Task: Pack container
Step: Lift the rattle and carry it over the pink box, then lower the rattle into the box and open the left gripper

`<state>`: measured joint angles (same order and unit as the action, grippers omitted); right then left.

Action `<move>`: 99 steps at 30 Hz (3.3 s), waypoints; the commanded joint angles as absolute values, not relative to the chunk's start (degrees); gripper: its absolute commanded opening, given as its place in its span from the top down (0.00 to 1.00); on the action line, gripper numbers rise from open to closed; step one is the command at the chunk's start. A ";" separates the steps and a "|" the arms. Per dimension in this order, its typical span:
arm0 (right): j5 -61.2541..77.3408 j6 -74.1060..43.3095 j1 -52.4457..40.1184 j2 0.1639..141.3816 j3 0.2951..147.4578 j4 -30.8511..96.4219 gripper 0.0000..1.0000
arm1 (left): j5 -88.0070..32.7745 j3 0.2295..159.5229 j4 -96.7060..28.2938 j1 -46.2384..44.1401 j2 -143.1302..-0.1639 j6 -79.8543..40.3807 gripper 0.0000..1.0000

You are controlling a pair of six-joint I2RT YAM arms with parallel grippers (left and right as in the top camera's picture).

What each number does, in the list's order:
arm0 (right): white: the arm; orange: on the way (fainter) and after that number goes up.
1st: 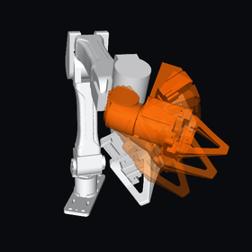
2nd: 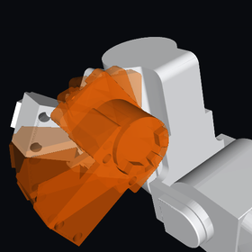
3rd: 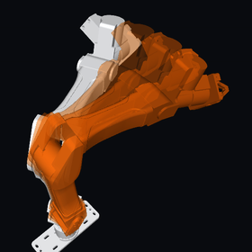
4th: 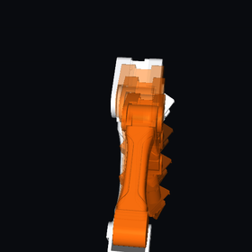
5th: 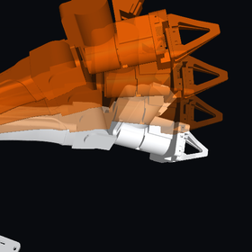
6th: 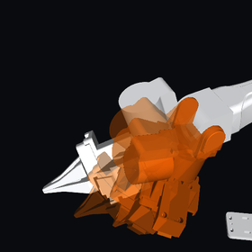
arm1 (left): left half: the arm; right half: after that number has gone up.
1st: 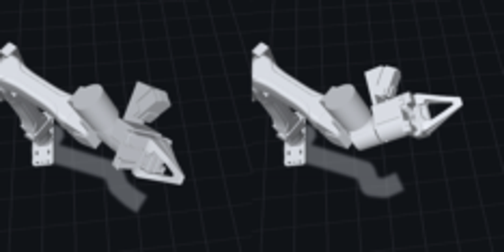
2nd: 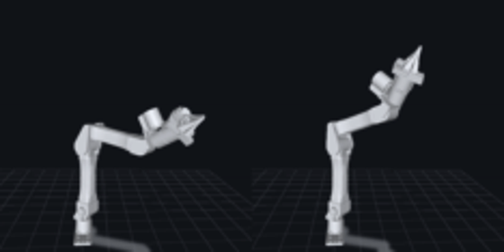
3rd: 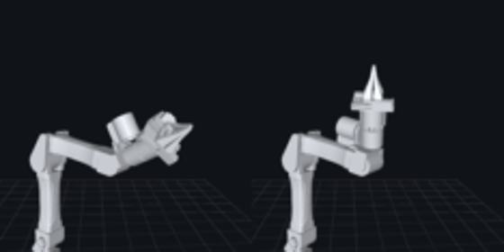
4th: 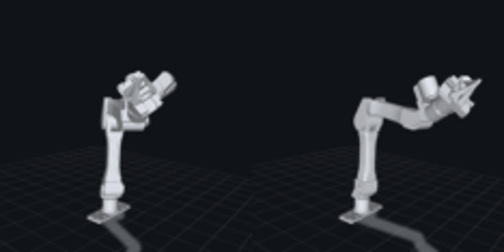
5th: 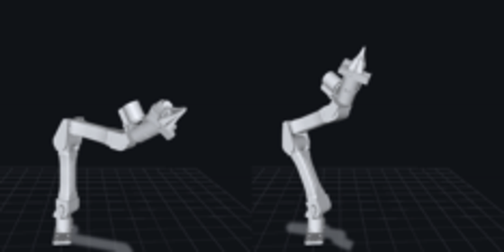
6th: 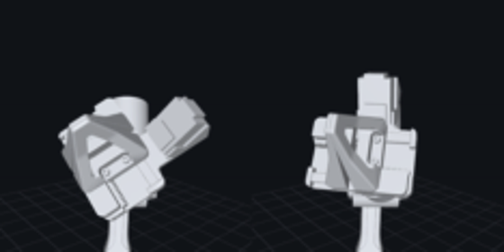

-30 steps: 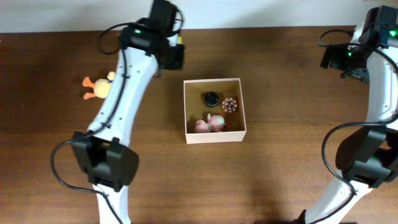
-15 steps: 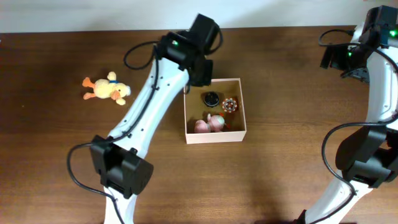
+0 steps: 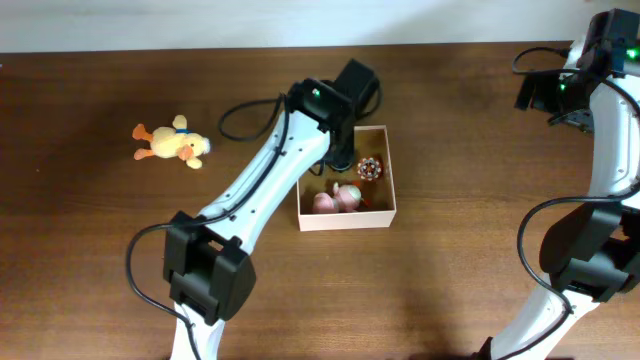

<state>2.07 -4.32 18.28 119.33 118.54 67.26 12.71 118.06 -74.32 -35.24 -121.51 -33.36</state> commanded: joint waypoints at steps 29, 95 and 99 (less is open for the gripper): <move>2.39 -4.36 18.06 119.74 118.17 67.09 0.01 | 13.76 96.57 -56.97 -35.09 -122.15 -35.81 0.98; 2.39 -4.36 18.06 119.74 118.17 67.09 0.01 | 16.25 126.67 -62.13 -0.30 -124.01 -10.13 0.07; 2.39 -4.36 18.06 119.74 118.17 67.09 0.01 | 15.86 126.67 -60.88 1.67 -128.31 -10.11 0.09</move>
<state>2.07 -4.34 18.28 119.33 118.54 67.26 17.85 126.34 -61.28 1.10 -123.52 -11.35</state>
